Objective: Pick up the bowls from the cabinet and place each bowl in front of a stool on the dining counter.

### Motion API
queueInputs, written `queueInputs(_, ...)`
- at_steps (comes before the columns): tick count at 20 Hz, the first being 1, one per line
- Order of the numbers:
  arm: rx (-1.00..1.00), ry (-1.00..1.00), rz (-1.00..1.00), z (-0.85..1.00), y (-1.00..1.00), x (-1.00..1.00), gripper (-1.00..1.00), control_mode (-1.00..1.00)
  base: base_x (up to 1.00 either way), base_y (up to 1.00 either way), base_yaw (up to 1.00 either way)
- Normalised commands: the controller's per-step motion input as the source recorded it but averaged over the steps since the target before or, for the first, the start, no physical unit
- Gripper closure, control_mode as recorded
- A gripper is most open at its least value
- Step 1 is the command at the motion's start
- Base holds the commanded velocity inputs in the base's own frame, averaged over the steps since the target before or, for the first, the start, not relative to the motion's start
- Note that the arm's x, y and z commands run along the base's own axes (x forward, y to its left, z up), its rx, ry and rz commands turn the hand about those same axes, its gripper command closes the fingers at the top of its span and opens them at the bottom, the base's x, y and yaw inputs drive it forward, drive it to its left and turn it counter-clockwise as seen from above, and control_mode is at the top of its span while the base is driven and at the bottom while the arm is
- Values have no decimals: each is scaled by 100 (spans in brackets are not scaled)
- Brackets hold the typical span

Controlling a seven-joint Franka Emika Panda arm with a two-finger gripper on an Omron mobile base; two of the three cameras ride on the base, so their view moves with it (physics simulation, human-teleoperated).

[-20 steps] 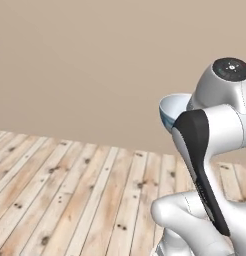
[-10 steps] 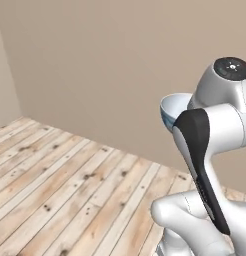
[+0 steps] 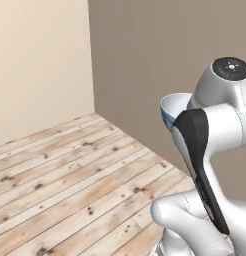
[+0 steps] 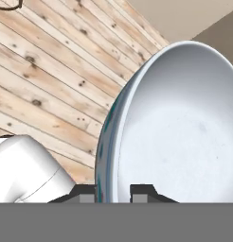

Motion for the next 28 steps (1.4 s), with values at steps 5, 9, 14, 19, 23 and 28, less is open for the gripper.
queueInputs(5,0,0,0,0,0,0,100,100,96,-24,74)
queueInputs(9,0,0,0,0,0,0,100,100,86,-26,76)
queueInputs(14,0,0,0,0,0,0,100,100,81,-27,77)
queueInputs(19,0,0,0,0,0,0,100,100,70,-21,81)
queueInputs(23,0,0,0,0,0,0,100,100,51,-23,86)
queueInputs(28,0,0,0,0,0,0,100,100,39,-25,86)
